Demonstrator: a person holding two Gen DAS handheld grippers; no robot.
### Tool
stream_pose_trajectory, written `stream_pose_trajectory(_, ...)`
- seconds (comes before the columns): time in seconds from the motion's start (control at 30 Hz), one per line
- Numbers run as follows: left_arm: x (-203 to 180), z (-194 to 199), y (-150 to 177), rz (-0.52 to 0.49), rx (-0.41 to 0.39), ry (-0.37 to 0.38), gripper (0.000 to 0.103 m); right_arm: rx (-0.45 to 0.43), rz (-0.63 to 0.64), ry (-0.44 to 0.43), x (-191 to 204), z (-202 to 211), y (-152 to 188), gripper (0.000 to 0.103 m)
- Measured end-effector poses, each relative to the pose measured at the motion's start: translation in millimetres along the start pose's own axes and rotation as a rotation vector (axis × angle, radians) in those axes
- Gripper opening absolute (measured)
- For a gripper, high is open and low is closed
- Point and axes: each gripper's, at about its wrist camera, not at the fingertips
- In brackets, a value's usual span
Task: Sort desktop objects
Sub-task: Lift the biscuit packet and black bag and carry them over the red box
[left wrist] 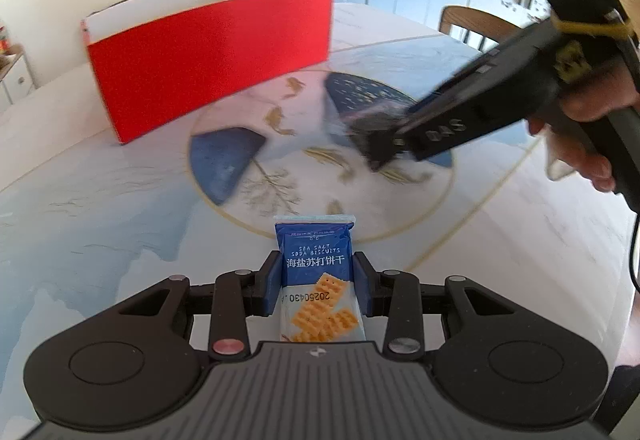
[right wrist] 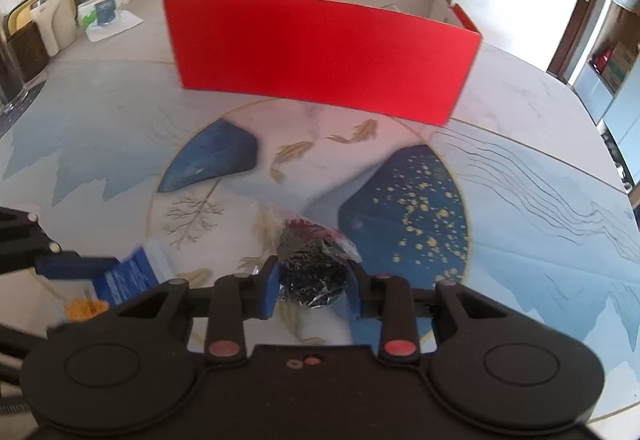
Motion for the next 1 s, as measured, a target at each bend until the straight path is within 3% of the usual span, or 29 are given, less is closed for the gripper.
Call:
stream_pose_trajectory(0.53,28,22,-31,0.140,-0.075,-0.050,0.036,-0.044,-0.070,-0.069,-22,31,-22,0.032)
stream_pose_trajectory(1.0,38,50,-77,0.130,-0.175,-0.071,0.036,-0.104,-0.082,-0.144,-31,55,-56,0.032)
Point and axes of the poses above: each gripper's, at about its wrist camera, not at the fingertips, and z roughly against the way its jaws point, x to its left, y to its underside, and after that the axes turned 10 degrees about y, right-handed
